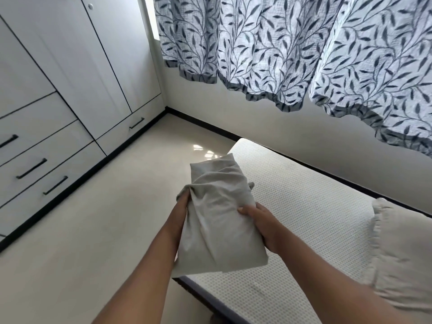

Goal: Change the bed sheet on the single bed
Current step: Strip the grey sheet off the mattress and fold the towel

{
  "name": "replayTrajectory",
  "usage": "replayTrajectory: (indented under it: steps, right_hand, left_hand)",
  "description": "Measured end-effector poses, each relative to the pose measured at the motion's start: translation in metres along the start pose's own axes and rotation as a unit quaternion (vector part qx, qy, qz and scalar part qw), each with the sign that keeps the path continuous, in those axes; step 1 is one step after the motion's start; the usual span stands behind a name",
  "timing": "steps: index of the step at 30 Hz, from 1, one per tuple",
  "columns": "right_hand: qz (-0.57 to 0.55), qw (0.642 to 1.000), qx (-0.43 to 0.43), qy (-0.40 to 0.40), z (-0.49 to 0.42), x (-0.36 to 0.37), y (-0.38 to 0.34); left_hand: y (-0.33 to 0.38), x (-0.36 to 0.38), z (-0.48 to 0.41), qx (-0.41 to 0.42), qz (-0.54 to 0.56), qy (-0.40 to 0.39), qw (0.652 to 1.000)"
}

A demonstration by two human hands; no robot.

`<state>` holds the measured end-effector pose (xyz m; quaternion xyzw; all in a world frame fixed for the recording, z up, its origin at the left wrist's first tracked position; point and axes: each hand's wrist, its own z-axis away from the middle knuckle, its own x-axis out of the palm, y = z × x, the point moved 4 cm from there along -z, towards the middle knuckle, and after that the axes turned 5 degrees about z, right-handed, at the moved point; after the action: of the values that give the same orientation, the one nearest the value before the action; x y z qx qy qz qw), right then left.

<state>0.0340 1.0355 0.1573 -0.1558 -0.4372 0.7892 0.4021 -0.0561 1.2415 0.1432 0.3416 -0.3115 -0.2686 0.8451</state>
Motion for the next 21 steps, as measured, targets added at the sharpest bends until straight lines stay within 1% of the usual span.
replayTrajectory:
  steps: [3,6,7,12,16,21]
  right_hand:
    - [-0.004,1.000,-0.008,-0.002,0.002,0.000,-0.002]
    - [-0.005,1.000,-0.009,-0.001,-0.002,0.001,-0.005]
    - [-0.007,1.000,-0.008,0.000,-0.005,0.004,-0.006]
    - [-0.011,1.000,0.016,-0.005,-0.016,0.020,-0.006]
    - [-0.015,0.999,0.033,-0.017,-0.029,0.041,-0.010]
    - [0.002,0.999,0.035,-0.032,-0.054,0.080,-0.029]
  left_hand:
    - [-0.002,-0.007,0.004,-0.009,0.000,0.020,1.000]
    - [0.001,-0.012,0.015,-0.017,0.002,0.082,0.997]
    - [0.002,-0.015,0.016,-0.013,0.003,0.089,0.996]
    - [0.003,-0.040,0.001,-0.035,0.000,0.066,0.997]
    - [0.036,-0.038,0.025,-0.033,0.000,0.045,0.998]
    - [0.063,-0.066,0.014,-0.018,-0.005,0.030,0.999]
